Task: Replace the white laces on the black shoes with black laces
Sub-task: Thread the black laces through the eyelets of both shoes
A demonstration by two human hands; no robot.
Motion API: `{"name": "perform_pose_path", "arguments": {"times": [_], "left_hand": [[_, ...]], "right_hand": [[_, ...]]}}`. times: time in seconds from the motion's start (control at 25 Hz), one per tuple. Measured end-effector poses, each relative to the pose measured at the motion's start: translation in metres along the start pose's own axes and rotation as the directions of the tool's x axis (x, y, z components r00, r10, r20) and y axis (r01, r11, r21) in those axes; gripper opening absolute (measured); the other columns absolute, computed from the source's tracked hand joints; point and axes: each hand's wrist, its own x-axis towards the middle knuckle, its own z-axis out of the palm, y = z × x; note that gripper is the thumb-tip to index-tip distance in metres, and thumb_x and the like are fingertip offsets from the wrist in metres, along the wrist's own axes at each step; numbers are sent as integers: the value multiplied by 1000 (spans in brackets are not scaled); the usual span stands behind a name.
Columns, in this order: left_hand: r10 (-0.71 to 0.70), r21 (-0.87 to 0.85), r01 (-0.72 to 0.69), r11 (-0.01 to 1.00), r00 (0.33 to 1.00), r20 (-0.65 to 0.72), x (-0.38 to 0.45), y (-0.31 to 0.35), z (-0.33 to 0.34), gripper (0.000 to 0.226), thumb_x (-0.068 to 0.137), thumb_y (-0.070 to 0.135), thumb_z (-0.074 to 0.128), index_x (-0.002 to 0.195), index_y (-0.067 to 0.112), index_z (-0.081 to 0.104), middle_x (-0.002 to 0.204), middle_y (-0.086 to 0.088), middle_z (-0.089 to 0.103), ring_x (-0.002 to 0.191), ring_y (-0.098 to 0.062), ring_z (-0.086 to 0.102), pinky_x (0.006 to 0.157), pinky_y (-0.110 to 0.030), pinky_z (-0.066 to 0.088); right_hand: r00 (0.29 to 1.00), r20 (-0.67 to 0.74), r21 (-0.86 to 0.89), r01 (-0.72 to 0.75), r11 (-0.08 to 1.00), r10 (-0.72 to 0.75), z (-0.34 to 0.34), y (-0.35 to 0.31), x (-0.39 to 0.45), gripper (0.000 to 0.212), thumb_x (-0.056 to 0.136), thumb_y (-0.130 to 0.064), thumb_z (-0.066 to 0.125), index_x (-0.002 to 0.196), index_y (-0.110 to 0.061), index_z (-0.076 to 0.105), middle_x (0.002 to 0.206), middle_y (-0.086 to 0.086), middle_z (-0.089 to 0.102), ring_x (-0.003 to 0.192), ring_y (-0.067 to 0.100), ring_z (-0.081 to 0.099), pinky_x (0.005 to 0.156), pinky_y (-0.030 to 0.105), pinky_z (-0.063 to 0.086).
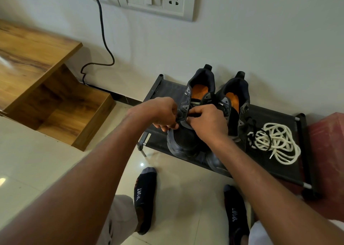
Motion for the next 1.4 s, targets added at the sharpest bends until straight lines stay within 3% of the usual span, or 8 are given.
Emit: {"name": "perform_pose_path", "arguments": {"times": [0.24,0.32,0.48,0.72,0.96,1.12,1.2,1.4], "left_hand": [[1,7,-1,1000,1000,-2,0,-2,0,14,98,25,71,104,14,64,94,-9,76,77,-15,71,66,-25,53],[2,6,-2,1000,1000,-10,2,-2,1,9,100,21,68,103,13,64,92,-10,76,78,-17,72,67,-26,55],[4,20,-4,1000,1000,-25,5,-3,2,8,102,10,60,106,7,66,95,-12,77,88,-22,77,74,-29,60],[0,22,0,1000,1000,-31,3,-4,1,11,102,8,57,105,6,67,93,-13,78,89,-24,77,84,-37,63],[-9,29,10,1000,999,-39,4,-3,1,16,105,12,54,110,5,67,93,-12,78,88,-23,77,83,-35,62],[-23,-30,23,999,1000,11,2,-1,-3,21,107,11,48,115,5,66,97,-14,78,93,-26,77,80,-33,61],[-25,-23,26,999,1000,1,1,0,-2,21,107,13,47,113,6,66,96,-13,78,92,-25,77,76,-31,60],[-21,7,21,1000,1000,-5,2,-1,-1,21,107,14,49,110,4,68,92,-12,78,88,-23,77,73,-29,60]], "right_hand": [[989,-121,-200,57,978,-82,8,-3,-6,19,97,-29,73,116,-31,77,113,-5,72,99,19,69,68,29,47],[995,-55,-154,69,986,-78,7,-2,-2,14,97,-24,72,107,-29,80,104,-6,74,95,17,69,69,29,51],[994,111,22,-21,1000,18,-1,-1,6,14,96,-18,71,100,-26,82,103,-5,76,100,17,68,88,37,59],[987,-55,-334,124,934,-151,4,-3,-3,18,98,-31,71,113,-27,77,113,0,69,99,25,68,79,37,57],[998,15,-95,67,993,-66,5,-4,1,13,96,-16,69,97,-22,81,103,1,74,92,22,69,78,35,58],[991,-6,-310,128,942,-137,-2,-6,-3,17,98,-27,69,113,-26,77,110,0,72,98,23,68,75,33,52],[986,-39,-379,136,915,-163,2,-7,-4,17,98,-30,68,112,-25,77,110,0,70,96,24,68,77,36,55],[996,-4,-179,87,980,-89,7,-7,0,14,98,-18,68,91,-20,80,96,2,73,83,20,68,67,32,54]]}}
